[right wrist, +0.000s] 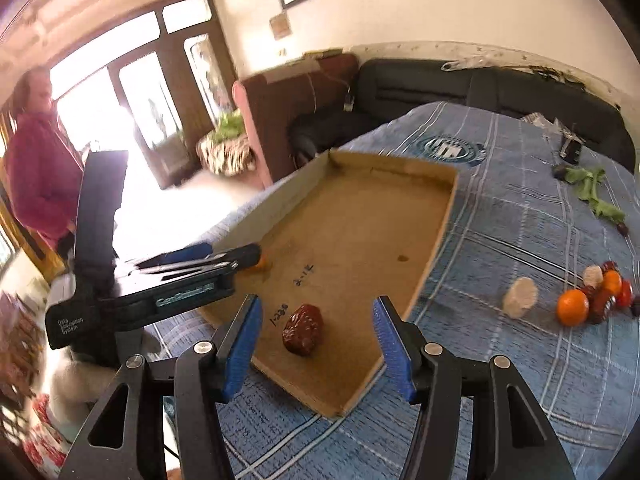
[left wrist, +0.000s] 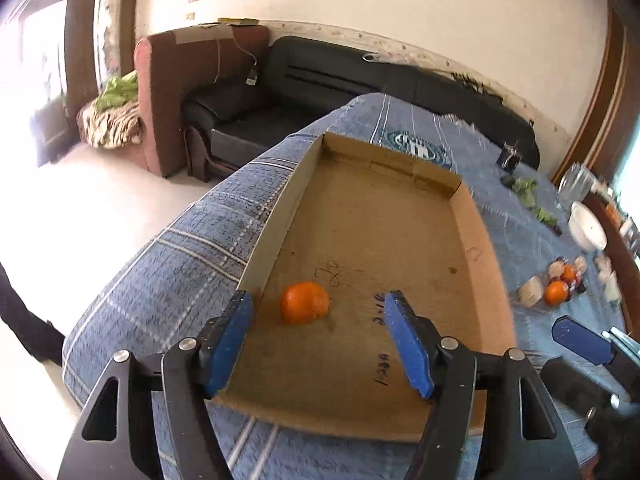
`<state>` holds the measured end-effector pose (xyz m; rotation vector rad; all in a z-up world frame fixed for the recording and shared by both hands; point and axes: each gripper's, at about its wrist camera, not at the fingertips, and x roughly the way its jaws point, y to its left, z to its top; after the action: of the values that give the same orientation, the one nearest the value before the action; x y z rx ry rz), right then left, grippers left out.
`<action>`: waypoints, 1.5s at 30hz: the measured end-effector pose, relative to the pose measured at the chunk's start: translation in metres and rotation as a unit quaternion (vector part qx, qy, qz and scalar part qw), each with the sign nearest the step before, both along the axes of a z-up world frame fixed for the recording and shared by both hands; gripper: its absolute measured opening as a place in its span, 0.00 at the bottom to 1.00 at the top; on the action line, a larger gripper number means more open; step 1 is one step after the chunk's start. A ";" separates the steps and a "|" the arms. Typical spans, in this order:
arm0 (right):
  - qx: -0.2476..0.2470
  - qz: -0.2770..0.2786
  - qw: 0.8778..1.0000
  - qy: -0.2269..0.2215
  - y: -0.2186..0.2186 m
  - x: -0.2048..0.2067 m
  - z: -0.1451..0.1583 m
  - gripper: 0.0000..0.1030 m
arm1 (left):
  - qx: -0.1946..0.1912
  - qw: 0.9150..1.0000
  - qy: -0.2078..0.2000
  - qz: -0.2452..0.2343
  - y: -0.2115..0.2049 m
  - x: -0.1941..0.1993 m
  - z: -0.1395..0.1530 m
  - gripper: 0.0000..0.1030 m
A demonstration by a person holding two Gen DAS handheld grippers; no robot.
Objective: Organize fruits
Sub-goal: 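Withdraw both open tools from the tray back toward the fruits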
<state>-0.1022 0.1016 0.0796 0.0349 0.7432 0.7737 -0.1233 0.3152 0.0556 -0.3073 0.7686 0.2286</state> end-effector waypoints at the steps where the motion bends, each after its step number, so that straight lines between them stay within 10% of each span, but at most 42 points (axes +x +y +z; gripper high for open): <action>1: 0.017 -0.006 1.000 0.010 -0.008 0.002 0.002 0.63 | -0.012 1.000 -0.002 0.001 0.000 -0.002 0.003 0.66; 20: 0.033 -0.181 0.983 0.009 -0.162 0.022 0.031 0.84 | -0.011 0.998 -0.027 -0.048 -0.069 -0.019 0.030 0.70; 34: -0.069 -0.278 0.951 -0.119 -0.242 0.039 0.113 0.92 | -0.041 0.998 -0.030 -0.044 -0.070 -0.019 0.029 0.70; 45: -0.044 -0.292 0.955 -0.010 -0.269 0.057 0.033 1.00 | -0.048 0.996 -0.009 -0.073 -0.089 -0.006 0.017 0.72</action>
<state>-0.0448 -0.1672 0.1125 0.1597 0.6982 0.1744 -0.1290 0.2263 0.0728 -0.3415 0.7812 0.0514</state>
